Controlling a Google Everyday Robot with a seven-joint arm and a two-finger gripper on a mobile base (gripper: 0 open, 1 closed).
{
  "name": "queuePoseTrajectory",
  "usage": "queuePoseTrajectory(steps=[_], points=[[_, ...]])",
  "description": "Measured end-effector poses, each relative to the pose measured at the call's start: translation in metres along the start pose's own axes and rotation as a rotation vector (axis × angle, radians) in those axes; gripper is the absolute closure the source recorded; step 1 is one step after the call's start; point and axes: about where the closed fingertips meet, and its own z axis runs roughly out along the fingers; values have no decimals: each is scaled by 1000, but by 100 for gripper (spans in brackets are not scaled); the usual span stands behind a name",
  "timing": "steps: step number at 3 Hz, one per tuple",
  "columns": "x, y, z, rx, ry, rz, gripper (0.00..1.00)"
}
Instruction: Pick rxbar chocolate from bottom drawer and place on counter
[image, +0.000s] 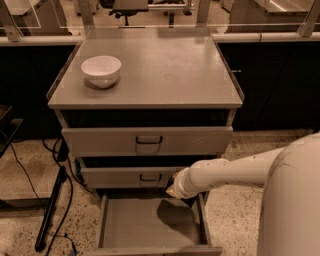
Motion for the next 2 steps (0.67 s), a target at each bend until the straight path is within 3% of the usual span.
queuePoseTrajectory(steps=[1, 2], points=[[-15, -16, -33, 66, 15, -22, 100], [-42, -43, -93, 170, 40, -70, 100]])
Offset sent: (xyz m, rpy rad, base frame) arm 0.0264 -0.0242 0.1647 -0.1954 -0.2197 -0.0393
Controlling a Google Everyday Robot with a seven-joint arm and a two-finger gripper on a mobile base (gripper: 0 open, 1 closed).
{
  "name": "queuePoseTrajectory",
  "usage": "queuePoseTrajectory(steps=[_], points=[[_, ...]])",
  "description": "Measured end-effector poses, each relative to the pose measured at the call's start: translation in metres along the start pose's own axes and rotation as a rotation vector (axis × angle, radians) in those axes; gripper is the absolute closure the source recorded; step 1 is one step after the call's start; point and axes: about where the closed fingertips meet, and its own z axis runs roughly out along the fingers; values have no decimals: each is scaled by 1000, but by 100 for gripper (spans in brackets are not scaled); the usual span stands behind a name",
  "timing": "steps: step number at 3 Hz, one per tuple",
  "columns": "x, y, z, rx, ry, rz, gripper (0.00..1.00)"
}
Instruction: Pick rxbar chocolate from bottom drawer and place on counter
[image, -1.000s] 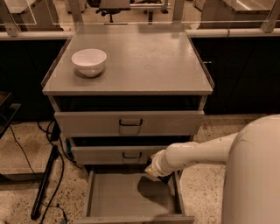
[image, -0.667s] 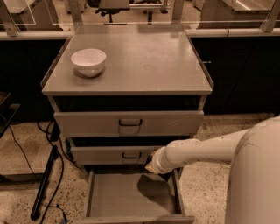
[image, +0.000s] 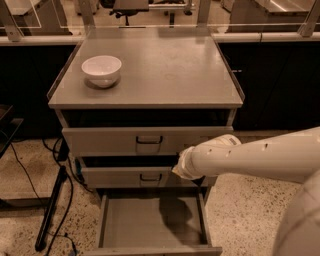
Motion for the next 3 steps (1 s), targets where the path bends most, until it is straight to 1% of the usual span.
queuePoseTrajectory(steps=[1, 2, 3], points=[[-2, 0, 0, 2, -6, 1, 100], [-6, -7, -15, 22, -16, -6, 100], [-16, -12, -51, 50, -28, -44, 100]])
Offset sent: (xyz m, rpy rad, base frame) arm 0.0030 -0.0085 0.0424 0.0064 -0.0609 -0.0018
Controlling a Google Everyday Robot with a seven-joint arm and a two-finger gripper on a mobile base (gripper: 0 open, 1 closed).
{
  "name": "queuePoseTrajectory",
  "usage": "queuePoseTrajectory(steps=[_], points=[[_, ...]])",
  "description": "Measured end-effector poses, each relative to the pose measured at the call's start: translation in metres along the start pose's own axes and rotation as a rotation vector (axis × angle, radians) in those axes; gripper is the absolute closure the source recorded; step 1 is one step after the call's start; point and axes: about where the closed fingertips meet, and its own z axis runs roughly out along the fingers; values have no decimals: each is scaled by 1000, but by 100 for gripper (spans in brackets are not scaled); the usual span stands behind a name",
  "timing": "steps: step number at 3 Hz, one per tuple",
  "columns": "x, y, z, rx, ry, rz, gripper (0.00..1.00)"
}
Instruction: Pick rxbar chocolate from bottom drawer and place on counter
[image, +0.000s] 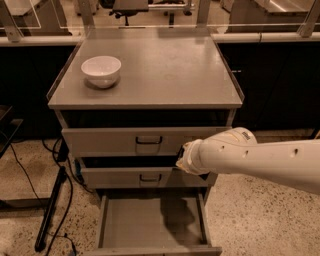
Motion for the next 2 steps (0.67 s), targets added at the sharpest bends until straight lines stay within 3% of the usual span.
queuePoseTrajectory(steps=[1, 2], points=[[-7, -8, -43, 44, -3, -32, 100], [-12, -13, -54, 66, -14, -37, 100]])
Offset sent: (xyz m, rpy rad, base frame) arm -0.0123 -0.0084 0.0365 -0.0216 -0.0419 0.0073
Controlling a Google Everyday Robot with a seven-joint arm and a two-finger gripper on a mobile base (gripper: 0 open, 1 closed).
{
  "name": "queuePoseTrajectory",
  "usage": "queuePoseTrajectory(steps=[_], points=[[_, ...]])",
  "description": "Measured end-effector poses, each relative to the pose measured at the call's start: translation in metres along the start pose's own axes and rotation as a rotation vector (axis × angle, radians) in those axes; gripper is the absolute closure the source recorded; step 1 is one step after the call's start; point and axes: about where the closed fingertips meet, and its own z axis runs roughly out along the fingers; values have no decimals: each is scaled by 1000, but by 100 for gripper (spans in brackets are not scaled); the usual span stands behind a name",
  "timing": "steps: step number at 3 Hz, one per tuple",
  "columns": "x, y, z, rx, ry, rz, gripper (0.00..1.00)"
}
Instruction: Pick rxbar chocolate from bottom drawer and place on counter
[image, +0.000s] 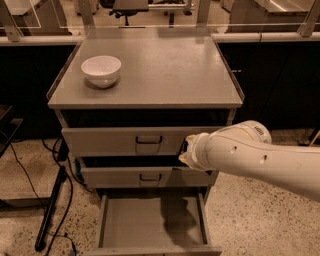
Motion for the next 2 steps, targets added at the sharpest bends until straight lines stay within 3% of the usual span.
queuePoseTrajectory(steps=[1, 2], points=[[-3, -11, -12, 37, -9, -7, 100], [-9, -37, -44, 112, -2, -32, 100]])
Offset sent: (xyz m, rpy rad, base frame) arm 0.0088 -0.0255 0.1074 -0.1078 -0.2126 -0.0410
